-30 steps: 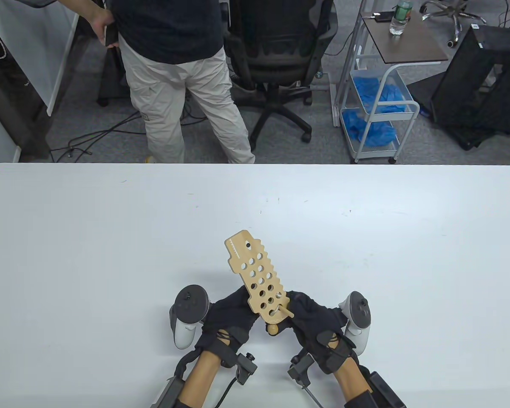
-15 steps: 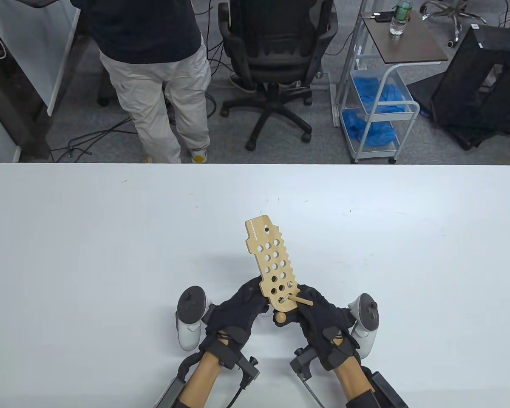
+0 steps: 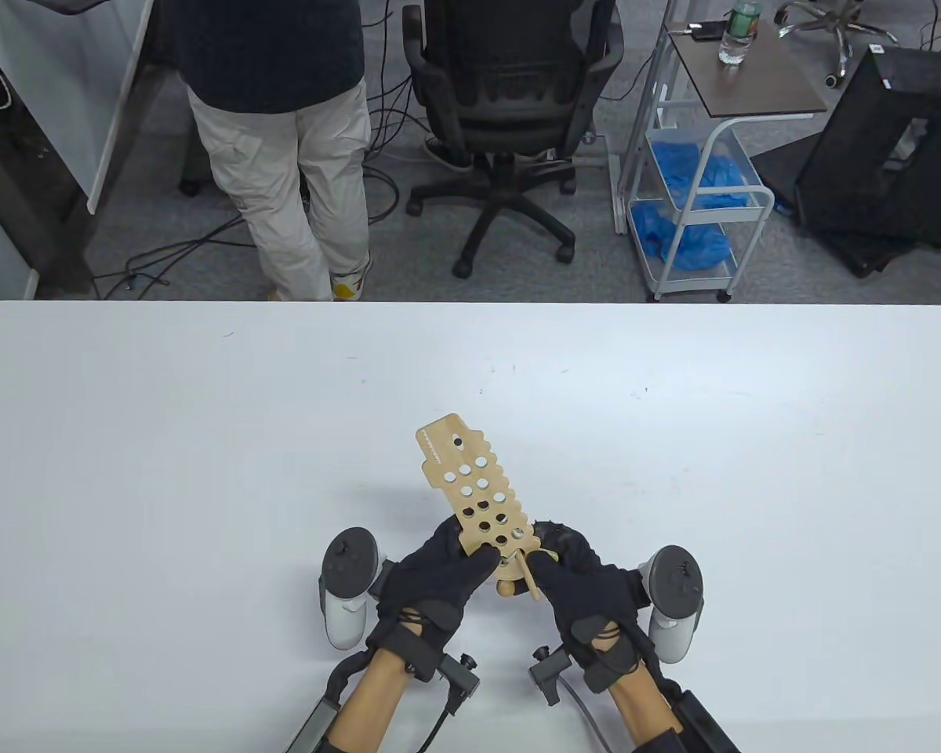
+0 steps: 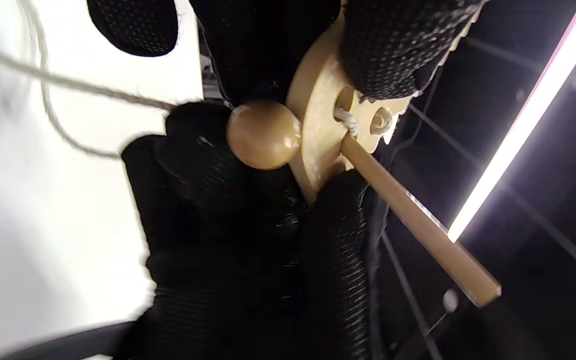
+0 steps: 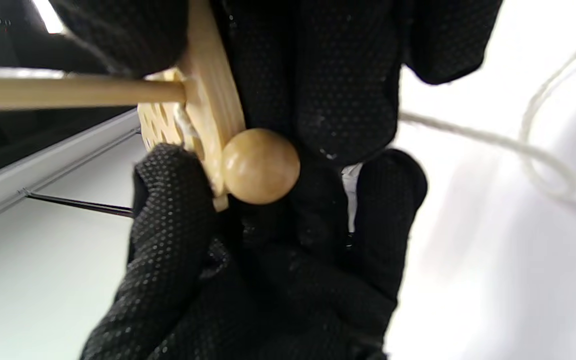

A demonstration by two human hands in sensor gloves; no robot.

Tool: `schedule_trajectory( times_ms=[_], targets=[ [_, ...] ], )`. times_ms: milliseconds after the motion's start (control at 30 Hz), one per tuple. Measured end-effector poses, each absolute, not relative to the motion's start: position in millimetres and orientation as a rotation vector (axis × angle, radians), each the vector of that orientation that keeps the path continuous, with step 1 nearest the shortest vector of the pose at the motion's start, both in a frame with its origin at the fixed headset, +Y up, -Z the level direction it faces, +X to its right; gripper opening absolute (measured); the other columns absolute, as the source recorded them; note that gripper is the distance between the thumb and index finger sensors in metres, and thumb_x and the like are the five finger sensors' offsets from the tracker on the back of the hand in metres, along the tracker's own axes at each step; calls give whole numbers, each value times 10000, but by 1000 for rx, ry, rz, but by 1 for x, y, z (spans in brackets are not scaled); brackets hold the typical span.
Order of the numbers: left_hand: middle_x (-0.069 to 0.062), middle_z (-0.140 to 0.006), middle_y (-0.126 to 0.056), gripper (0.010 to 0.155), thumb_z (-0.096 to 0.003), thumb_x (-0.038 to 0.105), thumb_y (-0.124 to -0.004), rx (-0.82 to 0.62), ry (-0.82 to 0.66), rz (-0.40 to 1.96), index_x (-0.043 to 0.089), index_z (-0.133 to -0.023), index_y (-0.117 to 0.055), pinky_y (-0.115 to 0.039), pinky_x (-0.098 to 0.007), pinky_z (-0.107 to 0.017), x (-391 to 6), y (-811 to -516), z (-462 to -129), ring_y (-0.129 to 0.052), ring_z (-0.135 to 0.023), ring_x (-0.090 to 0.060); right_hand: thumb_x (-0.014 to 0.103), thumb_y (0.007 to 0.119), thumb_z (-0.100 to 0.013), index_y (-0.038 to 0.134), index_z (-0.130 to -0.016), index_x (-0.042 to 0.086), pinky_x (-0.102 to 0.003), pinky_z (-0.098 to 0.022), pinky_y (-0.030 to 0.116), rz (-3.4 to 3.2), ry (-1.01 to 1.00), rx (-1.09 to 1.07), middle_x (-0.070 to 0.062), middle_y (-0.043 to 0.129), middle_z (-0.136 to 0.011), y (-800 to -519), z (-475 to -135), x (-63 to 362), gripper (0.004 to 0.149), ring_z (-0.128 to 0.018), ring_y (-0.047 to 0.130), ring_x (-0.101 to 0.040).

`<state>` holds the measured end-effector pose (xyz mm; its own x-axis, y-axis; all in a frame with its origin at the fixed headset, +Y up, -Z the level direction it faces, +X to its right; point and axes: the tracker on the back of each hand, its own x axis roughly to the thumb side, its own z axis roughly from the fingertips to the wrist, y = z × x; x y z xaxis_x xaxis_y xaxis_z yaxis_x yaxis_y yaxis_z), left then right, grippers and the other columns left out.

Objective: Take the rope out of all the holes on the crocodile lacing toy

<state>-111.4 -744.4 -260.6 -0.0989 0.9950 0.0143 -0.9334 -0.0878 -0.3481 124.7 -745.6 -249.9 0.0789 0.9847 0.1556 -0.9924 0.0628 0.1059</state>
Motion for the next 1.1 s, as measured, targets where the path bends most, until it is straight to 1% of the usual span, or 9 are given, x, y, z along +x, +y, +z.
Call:
schedule_trajectory(
  times_ms=[33, 233, 367, 433, 567, 667, 767, 1033, 1100],
  targets=[
    [64, -956, -913, 589, -503, 319, -838, -269, -295, 1675, 310, -1057, -635, -649, -621, -712, -111, -745, -260, -836, -929, -215, 342, 855, -397, 579, -864, 75, -653, -539, 690, 1453, -41, 200, -119, 917, -702, -746, -250, 123, 605, -547, 980, -378],
    [100, -954, -890, 637, -514, 328, -785, -327, -279, 1716, 297, -1098, -532, -604, -627, -730, -105, -750, -258, -737, -991, -230, 415, 807, -413, 599, -856, 93, -674, -532, 669, 1516, -47, 209, -151, 894, -732, -746, -248, 123, 586, -574, 949, -424],
    [79, -972, -888, 645, -517, 344, -790, -326, -323, 1637, 325, -1108, -532, -592, -638, -732, -104, -745, -259, -719, -1013, -253, 325, 796, -422, 675, -813, 69, -661, -527, 696, 1585, -123, 201, -175, 953, -656, -739, -247, 130, 483, -506, 1002, -398],
    [87, -972, -896, 621, -516, 362, -789, -316, -340, 1629, 349, -1094, -564, -601, -633, -731, -105, -743, -259, -732, -1009, -242, 327, 799, -415, 695, -798, 66, -633, -516, 730, 1646, -208, 228, -161, 977, -620, -734, -245, 132, 475, -464, 1031, -364],
    [102, -972, -906, 606, -517, 351, -800, -334, -346, 1756, 354, -1084, -587, -607, -627, -735, -104, -746, -258, -741, -1008, -220, 376, 828, -407, 664, -814, 90, -633, -525, 722, 1583, -215, 221, -137, 957, -657, -736, -242, 127, 524, -508, 1014, -363],
    [129, -983, -896, 592, -520, 358, -796, -353, -324, 1787, 366, -1078, -598, -588, -628, -742, -103, -748, -257, -689, -1038, -228, 388, 834, -404, 595, -839, 79, -673, -518, 683, 1480, -117, 195, -172, 899, -724, -743, -244, 120, 584, -575, 961, -431],
    [127, -985, -889, 600, -521, 362, -787, -350, -334, 1732, 365, -1086, -583, -574, -636, -742, -105, -747, -259, -676, -1045, -246, 369, 817, -414, 574, -843, 68, -680, -518, 673, 1486, -84, 194, -197, 880, -737, -745, -245, 119, 578, -590, 950, -447],
    [92, -1010, -853, 674, -526, 386, -794, -271, -332, 1537, 334, -1133, -504, -584, -638, -732, -108, -733, -258, -701, -1022, -278, 328, 786, -426, 620, -820, 81, -642, -542, 704, 1629, -242, 199, -150, 933, -664, -734, -240, 128, 493, -513, 1017, -360],
    [25, -1050, -792, 736, -525, 492, -758, -208, -290, 1472, 278, -1155, -442, -583, -647, -726, -112, -730, -255, -696, -1014, -293, 321, 788, -423, 629, -815, 76, -643, -534, 711, 1629, -313, 178, -144, 940, -648, -731, -239, 132, 489, -492, 1021, -362]
  ],
)
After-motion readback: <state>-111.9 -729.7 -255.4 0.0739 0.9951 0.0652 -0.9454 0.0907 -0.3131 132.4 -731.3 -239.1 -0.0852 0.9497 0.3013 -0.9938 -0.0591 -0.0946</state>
